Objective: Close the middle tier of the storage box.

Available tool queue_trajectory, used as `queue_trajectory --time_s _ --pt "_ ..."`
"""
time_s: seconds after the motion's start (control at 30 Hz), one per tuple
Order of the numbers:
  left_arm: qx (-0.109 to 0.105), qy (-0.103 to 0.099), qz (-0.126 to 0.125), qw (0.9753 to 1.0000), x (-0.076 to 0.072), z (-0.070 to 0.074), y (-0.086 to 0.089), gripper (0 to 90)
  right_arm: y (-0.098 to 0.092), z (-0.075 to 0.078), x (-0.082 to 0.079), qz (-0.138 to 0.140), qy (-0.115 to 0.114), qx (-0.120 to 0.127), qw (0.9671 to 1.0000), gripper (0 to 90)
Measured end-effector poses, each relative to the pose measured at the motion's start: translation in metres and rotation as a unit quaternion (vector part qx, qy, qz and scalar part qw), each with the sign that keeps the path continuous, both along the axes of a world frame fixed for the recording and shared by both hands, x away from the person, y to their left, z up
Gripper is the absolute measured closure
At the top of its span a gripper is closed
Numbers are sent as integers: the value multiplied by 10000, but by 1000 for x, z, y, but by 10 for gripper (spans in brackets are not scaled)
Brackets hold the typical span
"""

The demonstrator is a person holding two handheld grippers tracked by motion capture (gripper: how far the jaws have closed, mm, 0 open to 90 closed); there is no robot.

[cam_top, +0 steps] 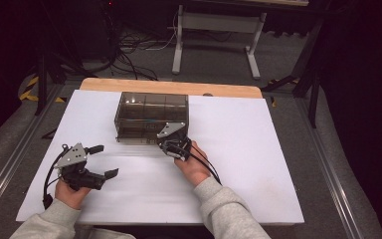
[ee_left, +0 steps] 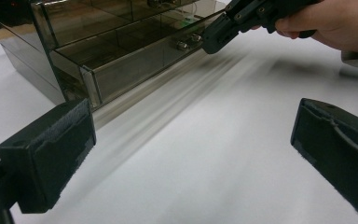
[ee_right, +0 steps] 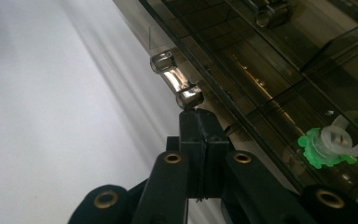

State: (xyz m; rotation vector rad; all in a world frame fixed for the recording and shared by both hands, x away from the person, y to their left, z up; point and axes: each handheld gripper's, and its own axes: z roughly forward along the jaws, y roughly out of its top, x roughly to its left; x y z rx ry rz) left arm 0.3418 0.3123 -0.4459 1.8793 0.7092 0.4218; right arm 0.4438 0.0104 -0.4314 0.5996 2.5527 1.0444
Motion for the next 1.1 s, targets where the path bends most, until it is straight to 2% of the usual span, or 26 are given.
queue_trajectory --time_s 0.5,0.6,0.87,0.9,0.97,1.1 --pt "4 0 -6 10000 0 0 0 9 1 -3 11 -174 -86 135 9997 895" --pt "5 -5 -5 10000 0 0 0 9 3 -4 12 -268 -146 154 9994 878" --pt "21 -7 10 10000 -1 0 0 10 5 -6 19 -512 -344 139 9980 900" --pt "27 -9 11 10000 -1 0 0 10 5 -6 20 -524 -397 130 9978 900" --pt "22 -12 7 10000 -1 0 0 10 4 -6 21 -541 -335 231 9977 900" --pt "15 -7 -3 10000 -1 0 0 10 7 -6 18 -566 -469 163 9972 900"
